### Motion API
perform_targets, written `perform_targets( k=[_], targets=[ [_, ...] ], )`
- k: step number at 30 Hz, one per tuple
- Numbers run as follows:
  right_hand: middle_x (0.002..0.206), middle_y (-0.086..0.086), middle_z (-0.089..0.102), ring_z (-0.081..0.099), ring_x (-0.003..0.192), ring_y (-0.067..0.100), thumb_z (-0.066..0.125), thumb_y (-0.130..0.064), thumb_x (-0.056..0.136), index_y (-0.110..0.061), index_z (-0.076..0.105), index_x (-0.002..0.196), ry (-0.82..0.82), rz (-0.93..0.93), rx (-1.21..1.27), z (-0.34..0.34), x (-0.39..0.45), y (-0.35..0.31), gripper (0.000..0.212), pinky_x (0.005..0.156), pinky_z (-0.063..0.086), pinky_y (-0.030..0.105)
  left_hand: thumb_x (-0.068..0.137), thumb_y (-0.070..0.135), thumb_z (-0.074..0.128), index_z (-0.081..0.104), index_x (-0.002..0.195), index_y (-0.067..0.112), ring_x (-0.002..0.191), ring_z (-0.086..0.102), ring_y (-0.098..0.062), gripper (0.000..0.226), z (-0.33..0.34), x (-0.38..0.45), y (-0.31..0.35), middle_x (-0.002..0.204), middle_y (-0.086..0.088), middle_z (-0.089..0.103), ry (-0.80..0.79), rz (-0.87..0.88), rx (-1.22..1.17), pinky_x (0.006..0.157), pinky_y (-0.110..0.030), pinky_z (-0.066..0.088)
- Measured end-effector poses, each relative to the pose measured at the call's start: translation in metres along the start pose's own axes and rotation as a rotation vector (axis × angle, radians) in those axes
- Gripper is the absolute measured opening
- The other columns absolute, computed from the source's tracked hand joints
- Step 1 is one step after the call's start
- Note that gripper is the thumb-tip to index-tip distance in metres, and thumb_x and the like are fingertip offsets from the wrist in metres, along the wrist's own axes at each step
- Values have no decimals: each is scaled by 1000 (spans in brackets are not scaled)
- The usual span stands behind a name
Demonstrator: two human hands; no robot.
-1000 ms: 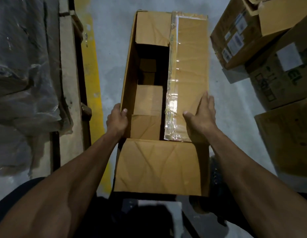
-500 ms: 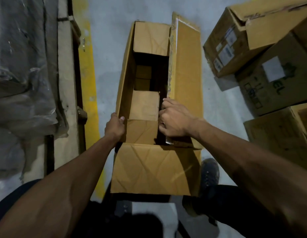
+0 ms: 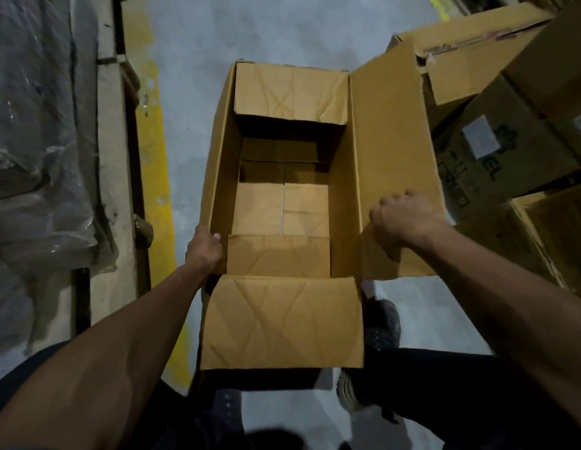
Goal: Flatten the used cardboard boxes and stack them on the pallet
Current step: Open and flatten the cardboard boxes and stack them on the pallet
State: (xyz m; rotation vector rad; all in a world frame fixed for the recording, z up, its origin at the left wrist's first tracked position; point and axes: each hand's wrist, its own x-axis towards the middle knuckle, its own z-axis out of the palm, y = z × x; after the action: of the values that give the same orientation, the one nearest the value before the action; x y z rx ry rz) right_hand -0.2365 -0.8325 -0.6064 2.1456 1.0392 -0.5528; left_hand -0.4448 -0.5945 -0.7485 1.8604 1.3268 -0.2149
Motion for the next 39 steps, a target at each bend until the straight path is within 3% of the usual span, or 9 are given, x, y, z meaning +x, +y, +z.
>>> perform_targets(
  k=[2,4,7,10,14,19,24,36,39],
  targets=[
    [107,6,61,58,95,23,43,-53,102,-19,60,116,-47,123,337,25,14,0,40,84,45,39,108,20,38,41,130,2,112,53,-43,29,2,3,-2,127,-25,53,5,10,7,87,-46,44],
    [123,11,60,58,107,28,33,-59,102,-15,53,126,-139,193,683,46,29,-7,54,94,47,45,108,20,39,42,128,1,107,53,-40,28,4,6,-4,125,-25,54,18,14,15,81,-42,41],
    [131,13,56,56,117,34,39,-59,101,-9,48,135,-131,269,1064,60,50,-25,61,99,47,48,107,22,40,44,126,0,108,54,-42,29,6,12,-4,122,-25,55,37,-7,55,81,-43,41],
    [118,12,54,55,120,37,49,-43,104,-6,47,133,-74,352,1208,63,71,-37,47,94,47,44,107,28,42,47,120,-2,108,55,-44,33,5,26,-2,119,-27,57,40,-14,146,75,-39,38],
    [135,14,54,55,121,38,52,-22,104,-10,44,139,-23,447,1413,69,92,-44,37,101,49,51,105,36,47,53,115,-4,105,58,-44,41,1,44,8,114,-27,60,62,12,161,74,-38,40],
    [137,14,56,57,120,40,48,-18,105,-14,47,141,27,493,1448,78,90,-52,36,103,48,56,105,31,48,58,116,-3,103,60,-44,37,3,38,5,112,-26,64,65,24,138,81,-44,47],
    [129,16,60,59,114,39,49,-18,104,-12,52,135,8,568,1396,92,64,-72,31,99,49,50,104,34,49,56,130,-2,107,60,-45,44,5,8,-24,120,-26,64,11,-13,135,87,-50,51],
    [129,15,60,61,113,37,59,-22,101,-12,51,136,-38,583,1360,111,3,-93,38,89,50,43,103,32,52,54,118,-1,108,59,-40,36,8,-49,-47,115,-22,61,-39,-111,171,83,-40,47],
    [115,13,61,61,101,33,59,-26,100,-11,53,131,-42,610,1351,106,7,-85,35,79,50,40,101,32,56,56,111,-2,101,62,-39,35,3,-44,-39,109,-22,64,-8,-95,177,81,-41,52]
  ],
)
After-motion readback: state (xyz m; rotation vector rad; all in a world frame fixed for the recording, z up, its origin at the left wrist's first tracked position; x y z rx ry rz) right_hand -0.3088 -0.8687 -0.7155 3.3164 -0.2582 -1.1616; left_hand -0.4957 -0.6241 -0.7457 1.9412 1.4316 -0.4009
